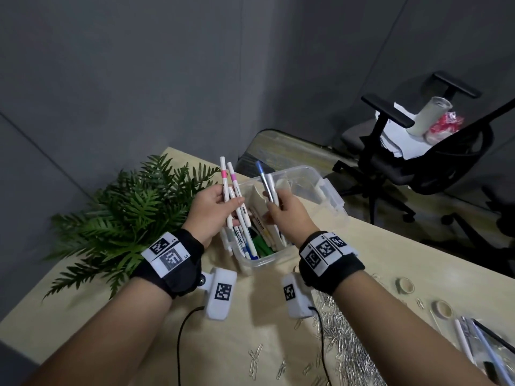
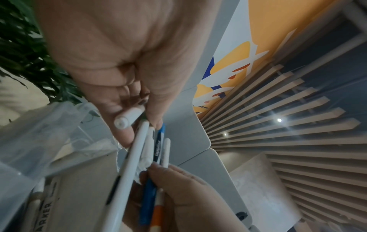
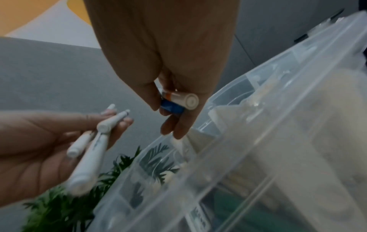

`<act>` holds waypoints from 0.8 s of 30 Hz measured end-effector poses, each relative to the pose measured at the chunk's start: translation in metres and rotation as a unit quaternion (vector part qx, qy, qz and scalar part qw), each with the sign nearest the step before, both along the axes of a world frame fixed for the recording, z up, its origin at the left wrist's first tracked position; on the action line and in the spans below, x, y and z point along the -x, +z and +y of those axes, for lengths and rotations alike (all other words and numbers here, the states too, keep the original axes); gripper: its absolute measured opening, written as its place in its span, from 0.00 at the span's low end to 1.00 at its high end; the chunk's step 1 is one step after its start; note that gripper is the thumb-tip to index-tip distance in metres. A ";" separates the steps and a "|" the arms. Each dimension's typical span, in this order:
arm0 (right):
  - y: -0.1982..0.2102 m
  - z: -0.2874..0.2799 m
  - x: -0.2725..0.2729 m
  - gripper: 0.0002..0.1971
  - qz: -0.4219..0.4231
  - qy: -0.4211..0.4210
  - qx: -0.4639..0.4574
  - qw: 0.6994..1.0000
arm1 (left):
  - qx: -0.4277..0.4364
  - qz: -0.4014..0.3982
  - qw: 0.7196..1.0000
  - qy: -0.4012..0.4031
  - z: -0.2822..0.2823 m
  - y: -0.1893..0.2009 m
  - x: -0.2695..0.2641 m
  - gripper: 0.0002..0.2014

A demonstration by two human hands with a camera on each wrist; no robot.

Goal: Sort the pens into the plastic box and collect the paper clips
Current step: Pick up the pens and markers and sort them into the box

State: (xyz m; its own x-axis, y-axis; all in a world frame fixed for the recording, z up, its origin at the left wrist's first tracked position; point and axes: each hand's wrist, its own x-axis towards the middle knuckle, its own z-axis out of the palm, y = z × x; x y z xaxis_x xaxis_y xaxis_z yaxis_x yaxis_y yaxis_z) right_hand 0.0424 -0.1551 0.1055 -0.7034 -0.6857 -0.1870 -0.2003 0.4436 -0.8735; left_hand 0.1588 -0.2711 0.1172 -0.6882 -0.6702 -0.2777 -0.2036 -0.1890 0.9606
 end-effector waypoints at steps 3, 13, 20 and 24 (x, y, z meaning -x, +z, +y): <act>-0.010 -0.008 -0.011 0.08 0.027 0.023 -0.019 0.999 | -0.003 0.006 1.000 0.002 -0.001 0.001 -0.004 0.09; -0.011 0.005 -0.016 0.13 0.006 0.033 0.018 0.999 | -0.011 0.020 1.000 -0.002 0.002 0.002 -0.003 0.09; -0.008 0.016 -0.014 0.03 -0.182 0.042 0.095 0.978 | -0.012 0.024 1.000 -0.012 0.020 -0.001 0.011 0.05; -0.011 0.020 -0.011 0.04 -0.186 0.022 0.081 0.979 | 0.017 -0.012 1.000 -0.012 0.020 -0.007 0.011 0.03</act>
State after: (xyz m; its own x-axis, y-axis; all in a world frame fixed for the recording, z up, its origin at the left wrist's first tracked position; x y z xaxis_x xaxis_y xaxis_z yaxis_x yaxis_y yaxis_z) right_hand 0.0532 -0.1355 0.0941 -0.5765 -0.7556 -0.3109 0.1284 0.2920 -0.9478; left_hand 0.1474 -0.2511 0.1103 -0.6975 -0.6627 -0.2727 -0.2316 -0.1516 0.9609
